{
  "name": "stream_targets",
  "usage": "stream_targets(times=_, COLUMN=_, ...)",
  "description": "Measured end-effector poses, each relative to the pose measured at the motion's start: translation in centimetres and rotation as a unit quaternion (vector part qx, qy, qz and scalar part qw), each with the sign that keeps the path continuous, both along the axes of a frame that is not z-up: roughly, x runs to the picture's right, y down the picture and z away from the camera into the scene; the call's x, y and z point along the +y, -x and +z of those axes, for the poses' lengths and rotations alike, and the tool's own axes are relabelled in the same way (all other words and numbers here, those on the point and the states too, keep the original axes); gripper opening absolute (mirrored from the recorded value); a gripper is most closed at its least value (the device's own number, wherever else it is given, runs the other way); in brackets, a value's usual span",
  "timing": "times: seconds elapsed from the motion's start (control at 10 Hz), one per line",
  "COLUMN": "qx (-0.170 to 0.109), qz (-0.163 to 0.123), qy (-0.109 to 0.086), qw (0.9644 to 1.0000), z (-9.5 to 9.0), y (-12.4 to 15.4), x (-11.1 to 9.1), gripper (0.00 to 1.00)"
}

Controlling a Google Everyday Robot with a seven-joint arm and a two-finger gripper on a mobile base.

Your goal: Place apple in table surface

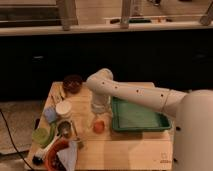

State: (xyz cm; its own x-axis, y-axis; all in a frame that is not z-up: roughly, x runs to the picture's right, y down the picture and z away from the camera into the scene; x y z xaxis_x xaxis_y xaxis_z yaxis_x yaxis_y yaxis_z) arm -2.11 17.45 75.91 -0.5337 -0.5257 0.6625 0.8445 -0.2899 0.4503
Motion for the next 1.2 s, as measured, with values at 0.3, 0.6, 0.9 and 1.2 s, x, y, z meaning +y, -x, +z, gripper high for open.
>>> stream_targets(times=0.3, qx=-0.003, qz=-0.001, qy=-0.003, qw=1.0000, z=-0.16, y=0.16, x=-0.33, gripper=0.80)
stream_targets(times=0.6, qx=-0.003, qz=-0.002, qy=-0.003, qw=1.0000, z=-0.24, y=0.11, x=-0.42, gripper=0.80)
stream_targets(times=0.9, qx=-0.003, qz=-0.002, qy=-0.003, qw=1.0000, z=-0.24, y=0.11, x=-0.42, gripper=0.80)
stream_targets(times=1.2, qx=-0.003, qz=-0.002, qy=-0.003, qw=1.0000, z=-0.24, y=0.10, x=-0.42, gripper=0.80)
